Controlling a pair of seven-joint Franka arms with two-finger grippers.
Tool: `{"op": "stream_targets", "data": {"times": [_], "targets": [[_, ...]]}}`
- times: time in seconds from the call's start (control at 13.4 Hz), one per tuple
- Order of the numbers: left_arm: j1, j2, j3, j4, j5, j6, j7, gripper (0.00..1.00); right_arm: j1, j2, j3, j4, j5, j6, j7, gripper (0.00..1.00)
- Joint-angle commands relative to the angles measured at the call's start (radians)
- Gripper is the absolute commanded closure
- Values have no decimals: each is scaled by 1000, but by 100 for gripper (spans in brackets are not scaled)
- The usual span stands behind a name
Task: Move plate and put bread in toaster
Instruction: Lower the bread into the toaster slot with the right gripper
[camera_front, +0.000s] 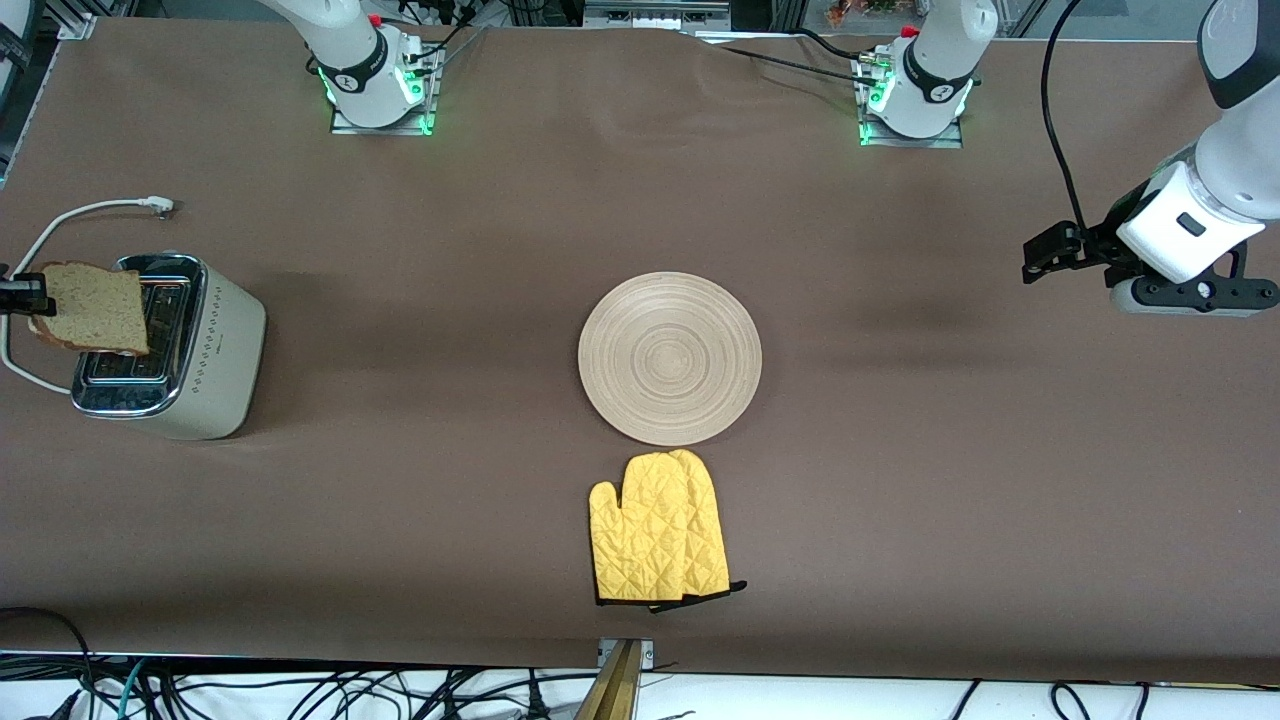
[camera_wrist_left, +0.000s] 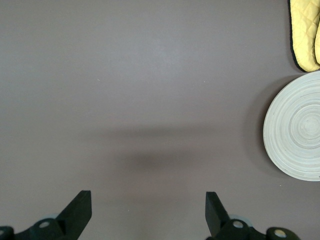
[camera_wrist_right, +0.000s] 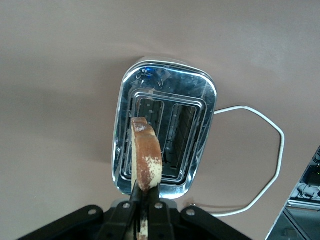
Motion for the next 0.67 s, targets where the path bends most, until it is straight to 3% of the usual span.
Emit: {"op": "stream_targets", "data": {"times": [0.0, 0.6], "targets": [[2, 3, 1, 18, -21, -20, 17, 0, -10, 19, -6, 3, -10, 12, -2, 100], [2, 3, 1, 18, -21, -20, 15, 0, -20, 63, -6, -12, -2, 55, 7, 100]]}}
